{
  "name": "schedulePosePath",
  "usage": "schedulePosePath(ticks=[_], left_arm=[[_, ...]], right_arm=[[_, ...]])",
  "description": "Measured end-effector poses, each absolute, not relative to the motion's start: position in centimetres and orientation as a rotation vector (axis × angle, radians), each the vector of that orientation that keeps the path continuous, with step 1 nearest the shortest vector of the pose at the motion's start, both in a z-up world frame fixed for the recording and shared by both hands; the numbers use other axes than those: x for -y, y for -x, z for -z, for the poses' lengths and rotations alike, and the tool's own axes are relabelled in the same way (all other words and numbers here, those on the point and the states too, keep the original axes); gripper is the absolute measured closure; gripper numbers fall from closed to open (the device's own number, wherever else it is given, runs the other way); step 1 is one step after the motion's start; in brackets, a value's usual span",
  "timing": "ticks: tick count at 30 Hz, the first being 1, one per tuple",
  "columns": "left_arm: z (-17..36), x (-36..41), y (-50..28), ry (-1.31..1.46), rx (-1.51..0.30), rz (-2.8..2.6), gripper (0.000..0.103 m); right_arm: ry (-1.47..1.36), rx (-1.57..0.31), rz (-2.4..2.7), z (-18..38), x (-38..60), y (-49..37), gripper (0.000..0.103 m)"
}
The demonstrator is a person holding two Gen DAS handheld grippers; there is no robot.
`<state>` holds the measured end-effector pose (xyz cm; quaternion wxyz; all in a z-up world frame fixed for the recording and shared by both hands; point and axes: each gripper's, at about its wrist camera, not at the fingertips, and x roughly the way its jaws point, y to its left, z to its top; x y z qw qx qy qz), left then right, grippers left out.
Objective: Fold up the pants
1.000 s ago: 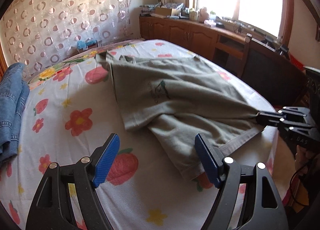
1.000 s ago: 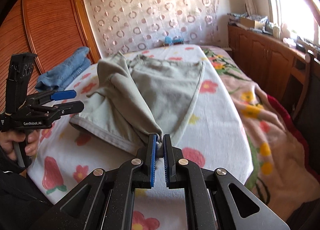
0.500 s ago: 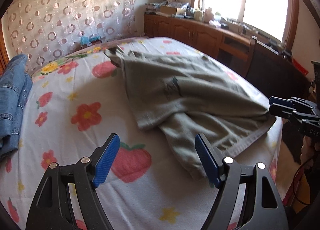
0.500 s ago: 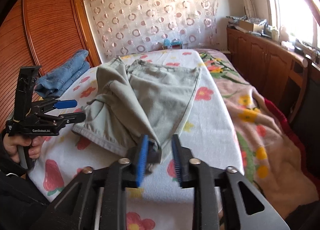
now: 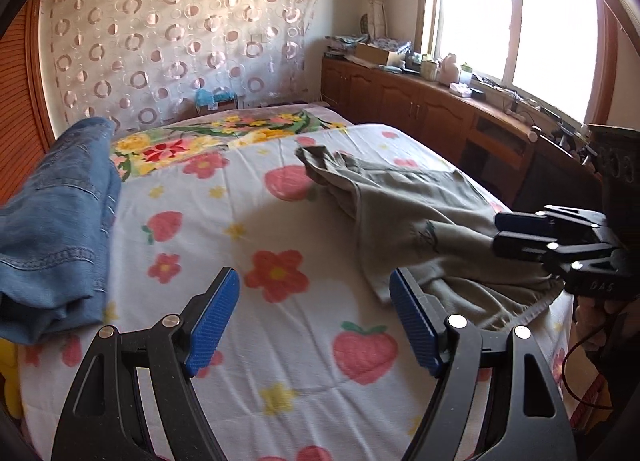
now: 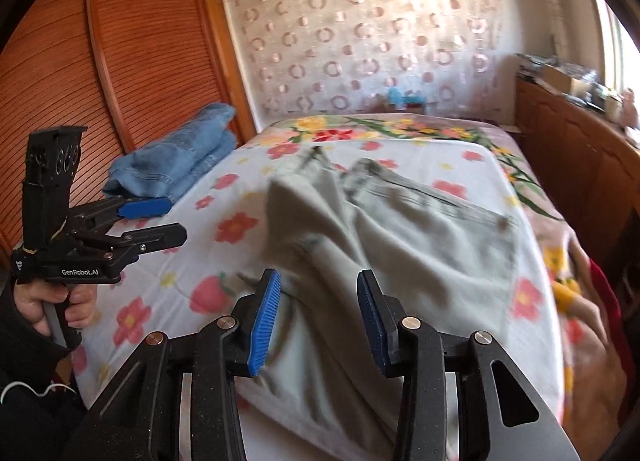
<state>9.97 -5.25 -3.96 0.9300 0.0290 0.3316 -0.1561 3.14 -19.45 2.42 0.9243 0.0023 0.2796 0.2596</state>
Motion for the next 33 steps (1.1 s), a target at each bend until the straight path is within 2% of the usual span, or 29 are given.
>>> schedulePosePath(ticks=[20,27,30,31,32,33], left_arm=[[4.0,2.1,-12.4,-0.009,-0.689,0.321,0.025],[4.3,1.4,-12.9,0.001,-0.703,0.313,0.025],[4.3,1.4,-13.0,0.007,-0.705,0.309,0.025],[4.4,1.3,-13.0,0.009,-0.706,0.309,0.025],[4.4,1.4,-13.1,0.009,-0.709,0.310,0.025],[4.4,1.4,-13.1,0.007,-0.711,0.311,0.025]], right_arm=[[0.161,-0.771,-0.674,-0.9,14.1,-11.6,0.061],[0.254,-0.729,-0.664,-0.5,12.4,-11.3,0.062],[0.304,-0.702,-0.644,-0.3,12.1,-10.6,0.074],[0.299,-0.701,-0.649,-0.3,12.2,-10.5,0.093],[0.283,-0.710,-0.654,-0.3,12.5,-10.6,0.099],[0.261,-0.721,-0.661,-0.3,12.5,-10.8,0.099]])
